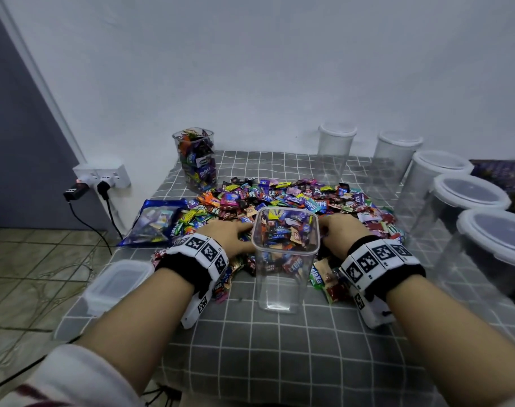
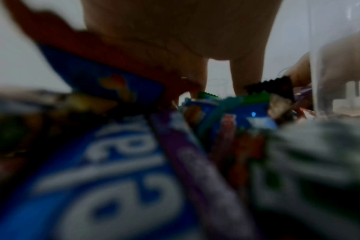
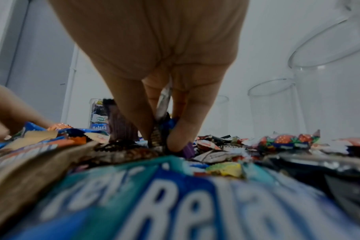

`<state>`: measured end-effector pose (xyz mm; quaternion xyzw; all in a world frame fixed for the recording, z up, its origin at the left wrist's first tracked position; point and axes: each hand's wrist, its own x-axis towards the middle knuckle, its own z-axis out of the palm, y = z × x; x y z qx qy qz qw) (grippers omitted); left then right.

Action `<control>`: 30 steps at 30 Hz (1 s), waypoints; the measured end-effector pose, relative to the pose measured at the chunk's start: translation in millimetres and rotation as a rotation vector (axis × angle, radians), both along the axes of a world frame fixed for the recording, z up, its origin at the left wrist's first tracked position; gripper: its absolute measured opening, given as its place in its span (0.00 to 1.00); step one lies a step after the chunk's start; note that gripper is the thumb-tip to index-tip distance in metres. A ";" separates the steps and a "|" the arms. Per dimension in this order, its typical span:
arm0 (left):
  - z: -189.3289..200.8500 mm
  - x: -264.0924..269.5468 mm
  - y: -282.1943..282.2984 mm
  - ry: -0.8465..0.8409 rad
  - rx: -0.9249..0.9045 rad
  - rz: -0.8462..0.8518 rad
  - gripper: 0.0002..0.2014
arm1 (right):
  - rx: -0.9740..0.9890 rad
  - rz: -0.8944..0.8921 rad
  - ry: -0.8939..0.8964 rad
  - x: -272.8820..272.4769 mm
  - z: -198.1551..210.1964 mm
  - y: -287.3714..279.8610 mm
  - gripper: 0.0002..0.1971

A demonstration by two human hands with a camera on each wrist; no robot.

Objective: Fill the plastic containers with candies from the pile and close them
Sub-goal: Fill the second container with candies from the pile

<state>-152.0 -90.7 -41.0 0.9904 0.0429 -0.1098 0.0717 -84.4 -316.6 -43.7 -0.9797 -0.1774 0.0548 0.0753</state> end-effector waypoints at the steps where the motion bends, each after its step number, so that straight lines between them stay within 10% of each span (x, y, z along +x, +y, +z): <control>1: 0.9 -0.7 -1.2 0.024 0.050 -0.027 0.28 | 0.023 -0.011 -0.005 -1.2 0.6 -0.4 0.13; 14: 7.6 -5.5 -3.3 -0.213 0.022 0.040 0.14 | 0.374 -0.073 -0.175 -30.7 30.2 -8.3 0.06; 30: 2.6 -4.2 1.7 -0.385 -0.111 0.091 0.15 | 0.605 0.380 -0.451 -94.1 75.4 16.9 0.03</control>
